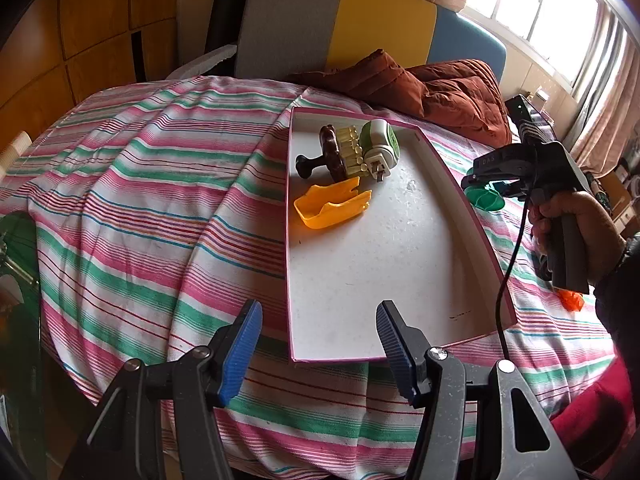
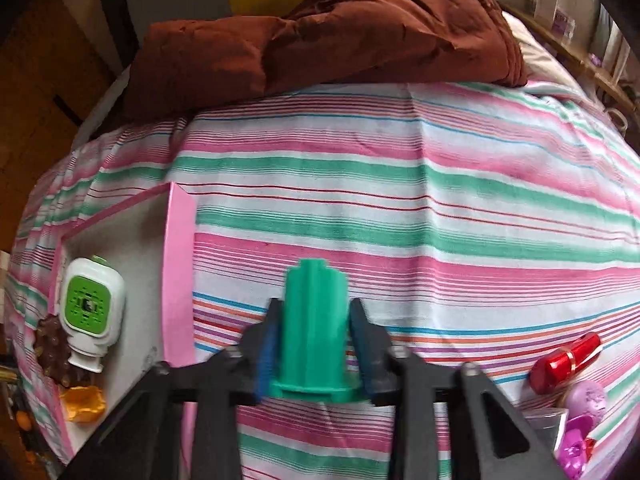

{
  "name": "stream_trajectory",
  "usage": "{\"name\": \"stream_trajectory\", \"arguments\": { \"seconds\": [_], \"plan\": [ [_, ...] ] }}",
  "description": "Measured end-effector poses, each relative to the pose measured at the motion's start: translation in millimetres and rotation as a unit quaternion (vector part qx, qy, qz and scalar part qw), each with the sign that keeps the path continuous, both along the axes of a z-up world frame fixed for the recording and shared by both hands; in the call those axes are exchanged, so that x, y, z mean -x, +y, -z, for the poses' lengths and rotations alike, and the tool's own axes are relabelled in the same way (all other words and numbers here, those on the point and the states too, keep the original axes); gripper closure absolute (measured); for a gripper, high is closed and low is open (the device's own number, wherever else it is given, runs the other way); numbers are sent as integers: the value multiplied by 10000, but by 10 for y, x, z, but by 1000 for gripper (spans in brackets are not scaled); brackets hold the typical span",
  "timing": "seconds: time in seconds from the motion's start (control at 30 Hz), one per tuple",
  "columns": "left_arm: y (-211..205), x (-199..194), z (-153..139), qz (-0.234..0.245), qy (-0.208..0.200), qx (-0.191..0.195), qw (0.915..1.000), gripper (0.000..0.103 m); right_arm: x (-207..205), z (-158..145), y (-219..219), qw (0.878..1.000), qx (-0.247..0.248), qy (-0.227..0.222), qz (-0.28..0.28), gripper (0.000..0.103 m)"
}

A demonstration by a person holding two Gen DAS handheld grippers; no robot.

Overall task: Organize rigid objects
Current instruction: 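Lower the green spool into the tray beside the plug device and open the right tool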

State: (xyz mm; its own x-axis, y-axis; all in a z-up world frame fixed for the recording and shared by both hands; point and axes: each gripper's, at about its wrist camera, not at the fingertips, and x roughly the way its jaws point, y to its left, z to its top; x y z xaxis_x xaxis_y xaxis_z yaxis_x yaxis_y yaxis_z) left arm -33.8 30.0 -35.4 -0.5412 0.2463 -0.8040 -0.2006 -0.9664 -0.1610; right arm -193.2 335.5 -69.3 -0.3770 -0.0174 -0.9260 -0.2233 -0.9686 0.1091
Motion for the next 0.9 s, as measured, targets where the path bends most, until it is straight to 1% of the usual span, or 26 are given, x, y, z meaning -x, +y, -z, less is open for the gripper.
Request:
{"name": "stream_trajectory", "arguments": {
  "seconds": [0.07, 0.13, 0.27, 0.37, 0.5, 0.6, 0.77, 0.83, 0.9],
  "plan": [
    [-3, -9, -7, 0, 15, -28, 10000, 43, -61, -59, -47, 9999, 8, 83, -128, 74],
    [-8, -15, -17, -6, 40, -33, 10000, 43, -140, -207, -138, 9991, -71, 302, -284, 74],
    [-25, -35, -41, -30, 82, -75, 9999, 43, -256, -532, -397, 9951, 117, 708, -677, 74],
    [-57, -64, -68, -48, 131, -91, 9999, 43, -297, -639, -643, 9914, 333, 774, -1002, 74],
    [-127, -94, -99, -131, 172, -94, 9997, 43, -320, -556, -894, 9892, 389, 629, -1267, 74],
    [-172, -113, -124, -195, 211, -91, 9995, 43, -299, -430, -1073, 9877, 497, 418, -1420, 73],
    [-205, -150, -154, -213, 268, -75, 9994, 43, -229, -202, -1194, 9906, 261, 130, -1336, 73],
    [-215, -157, -157, -217, 277, -62, 9994, 43, -217, -159, -1178, 9918, 160, 115, -1262, 66],
    [-217, -152, -149, -222, 256, -36, 9994, 43, -246, -165, -1159, 9924, 120, 138, -1221, 64]
  ]
}}
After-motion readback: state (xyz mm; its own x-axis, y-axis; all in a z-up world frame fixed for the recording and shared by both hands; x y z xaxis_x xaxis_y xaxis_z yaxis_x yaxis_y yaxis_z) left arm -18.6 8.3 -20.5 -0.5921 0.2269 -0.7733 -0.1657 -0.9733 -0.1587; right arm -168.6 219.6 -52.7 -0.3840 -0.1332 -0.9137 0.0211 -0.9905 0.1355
